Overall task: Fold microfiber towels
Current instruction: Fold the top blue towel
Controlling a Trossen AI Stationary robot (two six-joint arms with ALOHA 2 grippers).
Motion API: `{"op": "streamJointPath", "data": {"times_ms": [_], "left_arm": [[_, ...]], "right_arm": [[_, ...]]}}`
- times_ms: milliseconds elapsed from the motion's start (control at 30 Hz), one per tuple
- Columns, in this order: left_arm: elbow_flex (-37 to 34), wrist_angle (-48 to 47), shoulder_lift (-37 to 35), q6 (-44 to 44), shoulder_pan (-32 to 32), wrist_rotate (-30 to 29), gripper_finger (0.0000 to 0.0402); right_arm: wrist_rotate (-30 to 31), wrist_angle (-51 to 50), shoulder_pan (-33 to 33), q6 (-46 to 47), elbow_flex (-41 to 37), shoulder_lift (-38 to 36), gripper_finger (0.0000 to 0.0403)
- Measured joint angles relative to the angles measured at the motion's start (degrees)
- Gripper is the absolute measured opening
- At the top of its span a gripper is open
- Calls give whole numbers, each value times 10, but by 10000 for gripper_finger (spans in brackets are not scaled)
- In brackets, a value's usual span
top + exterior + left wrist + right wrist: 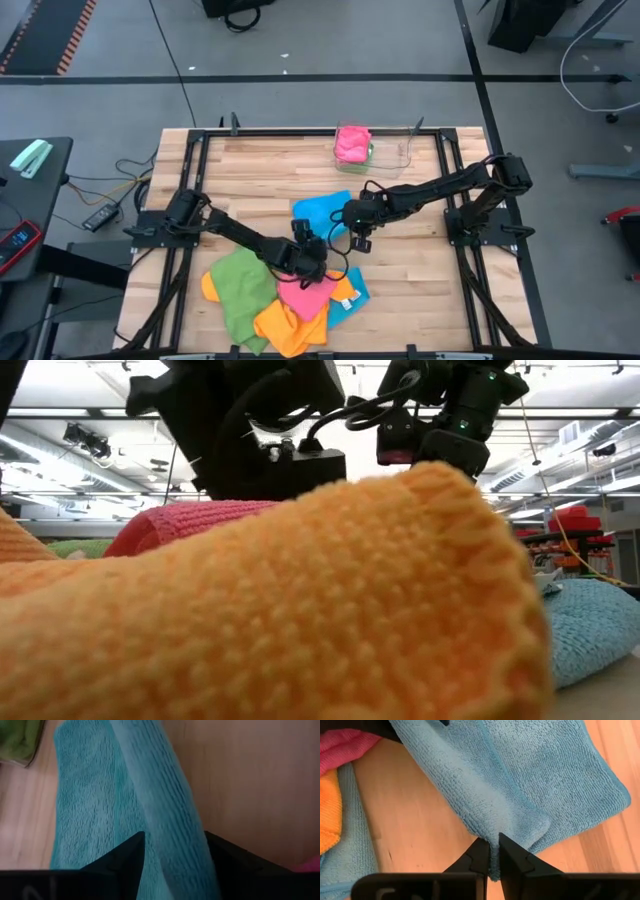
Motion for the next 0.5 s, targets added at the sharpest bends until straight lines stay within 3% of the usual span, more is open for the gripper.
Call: {"op": "streamJointPath", "data": {"times_ms": [200, 500], "left_arm": [[22, -90, -13, 2, -11, 16, 203], [21, -75, -21, 15, -1, 36, 199]], "right_arm": [[0, 0, 0, 0, 0, 0, 38], [-1, -3, 2, -1, 0, 0, 38]]}}
